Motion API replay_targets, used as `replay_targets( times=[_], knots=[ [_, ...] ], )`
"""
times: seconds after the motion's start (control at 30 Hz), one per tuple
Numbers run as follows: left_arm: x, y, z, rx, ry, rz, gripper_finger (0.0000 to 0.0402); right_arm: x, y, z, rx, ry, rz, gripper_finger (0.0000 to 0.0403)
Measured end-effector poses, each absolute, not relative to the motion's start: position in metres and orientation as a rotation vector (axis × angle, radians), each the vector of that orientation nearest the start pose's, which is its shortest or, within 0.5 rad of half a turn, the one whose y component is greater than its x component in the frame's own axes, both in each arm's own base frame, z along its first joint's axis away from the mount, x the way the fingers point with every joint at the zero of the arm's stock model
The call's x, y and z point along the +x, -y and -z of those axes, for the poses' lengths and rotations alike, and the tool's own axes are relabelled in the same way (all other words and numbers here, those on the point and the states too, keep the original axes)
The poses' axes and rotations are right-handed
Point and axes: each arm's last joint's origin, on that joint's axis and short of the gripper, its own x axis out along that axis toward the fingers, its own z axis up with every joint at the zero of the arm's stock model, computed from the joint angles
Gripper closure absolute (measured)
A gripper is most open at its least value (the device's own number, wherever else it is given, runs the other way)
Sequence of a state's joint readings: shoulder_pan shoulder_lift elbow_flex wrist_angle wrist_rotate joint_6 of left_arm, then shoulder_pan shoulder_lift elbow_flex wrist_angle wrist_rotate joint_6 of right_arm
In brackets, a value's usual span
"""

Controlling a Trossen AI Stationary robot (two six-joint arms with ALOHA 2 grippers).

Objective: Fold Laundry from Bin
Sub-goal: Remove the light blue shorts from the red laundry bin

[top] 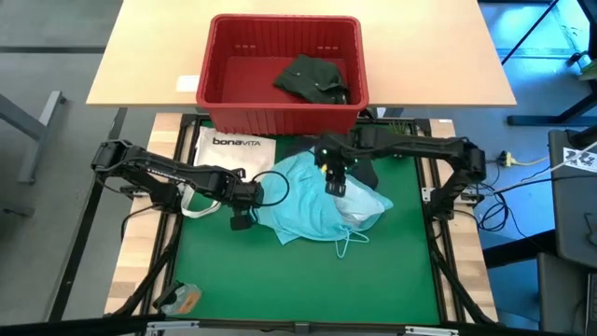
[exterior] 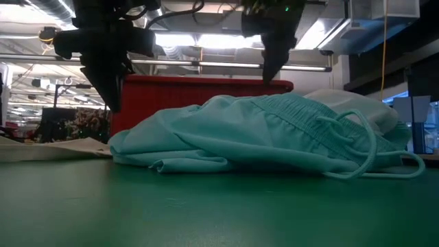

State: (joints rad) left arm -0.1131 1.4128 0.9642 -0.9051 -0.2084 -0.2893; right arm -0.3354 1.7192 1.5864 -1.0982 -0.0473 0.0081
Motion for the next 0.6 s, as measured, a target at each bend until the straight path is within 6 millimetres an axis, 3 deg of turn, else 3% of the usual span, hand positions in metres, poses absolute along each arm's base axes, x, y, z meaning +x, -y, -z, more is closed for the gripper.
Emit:
replay_targets(
  times=[0.33, 0.6],
  knots=[
    [0.245, 0.022, -0.218, -0.023, -1.306, -0.278, 0.0401, 0.322, 0.154, -0.275, 0.531, -1.217, 0.194, 0.0221],
    [0.245, 0.022, -0.218, -0.023, -1.306, -0.278, 0.0401, 0.335, 0.163, -0.262, 0.664, -1.127, 0.016, 0.0221]
  ],
)
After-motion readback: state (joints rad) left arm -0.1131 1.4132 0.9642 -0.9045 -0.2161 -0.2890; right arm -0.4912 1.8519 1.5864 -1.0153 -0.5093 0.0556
